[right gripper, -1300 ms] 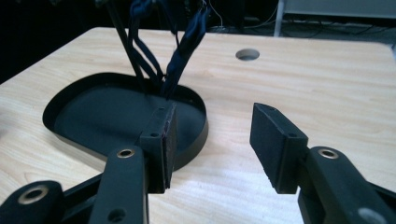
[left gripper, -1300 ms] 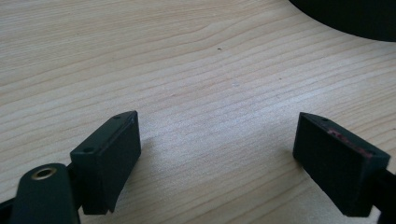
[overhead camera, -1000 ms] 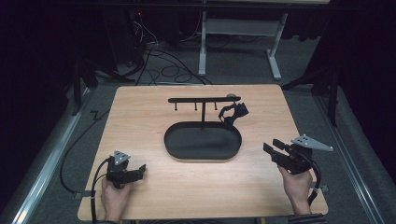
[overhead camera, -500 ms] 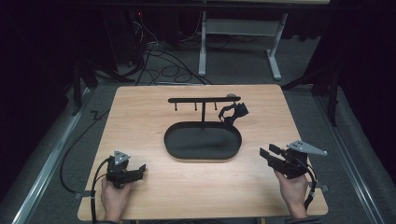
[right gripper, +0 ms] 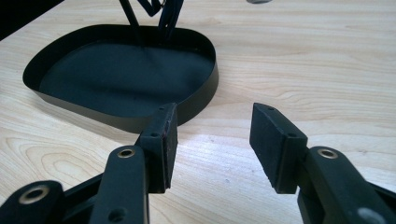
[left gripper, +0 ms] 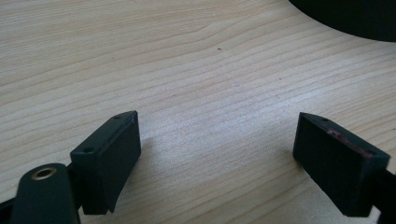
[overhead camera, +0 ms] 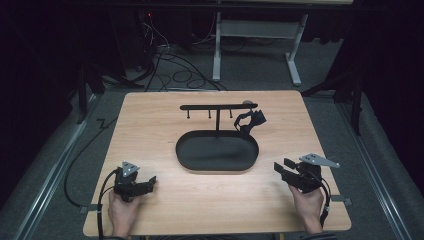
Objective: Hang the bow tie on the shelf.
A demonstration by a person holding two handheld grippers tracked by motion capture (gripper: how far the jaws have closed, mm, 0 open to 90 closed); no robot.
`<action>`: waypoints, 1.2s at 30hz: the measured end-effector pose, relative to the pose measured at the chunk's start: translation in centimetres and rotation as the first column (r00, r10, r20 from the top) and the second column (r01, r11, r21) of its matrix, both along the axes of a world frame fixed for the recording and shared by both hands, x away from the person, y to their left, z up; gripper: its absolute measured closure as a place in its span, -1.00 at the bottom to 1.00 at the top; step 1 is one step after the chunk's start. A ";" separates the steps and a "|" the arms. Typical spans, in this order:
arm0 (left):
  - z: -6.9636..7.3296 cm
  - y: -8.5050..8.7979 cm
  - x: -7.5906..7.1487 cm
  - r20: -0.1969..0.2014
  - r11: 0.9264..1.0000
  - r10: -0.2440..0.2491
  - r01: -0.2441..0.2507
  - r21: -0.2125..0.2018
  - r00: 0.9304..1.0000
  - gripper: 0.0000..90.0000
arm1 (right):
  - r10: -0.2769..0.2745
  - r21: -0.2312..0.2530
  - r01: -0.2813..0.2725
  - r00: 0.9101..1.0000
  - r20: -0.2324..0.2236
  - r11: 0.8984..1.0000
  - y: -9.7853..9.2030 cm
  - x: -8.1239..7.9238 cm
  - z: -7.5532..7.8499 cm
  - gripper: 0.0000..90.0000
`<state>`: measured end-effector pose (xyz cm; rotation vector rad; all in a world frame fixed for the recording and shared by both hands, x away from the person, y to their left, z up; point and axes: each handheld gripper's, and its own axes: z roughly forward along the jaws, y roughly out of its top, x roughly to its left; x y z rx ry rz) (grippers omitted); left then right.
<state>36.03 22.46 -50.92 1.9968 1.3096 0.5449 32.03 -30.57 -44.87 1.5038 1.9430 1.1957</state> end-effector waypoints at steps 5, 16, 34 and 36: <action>0.0 0.0 0.0 0.000 1.000 0.000 0.000 0.000 1.000 -0.65 | 0.006 -0.008 -0.007 1.000 -0.014 1.000 0.6 0.3 -0.5 0.19; 0.0 0.0 0.0 0.000 1.000 0.000 0.000 0.000 1.000 -0.65 | 0.002 -0.035 -0.004 0.999 -0.050 0.999 1.0 1.2 -2.1 0.19; 0.0 0.0 0.0 0.000 1.000 -0.001 0.001 0.001 1.000 -0.65 | -0.043 -0.130 0.030 0.994 -0.098 0.991 0.9 2.8 -4.4 0.19; 0.0 0.0 0.0 0.000 1.000 -0.001 0.001 0.001 1.000 -0.65 | -0.047 -0.139 0.034 0.994 -0.097 0.990 0.8 2.9 -4.5 0.19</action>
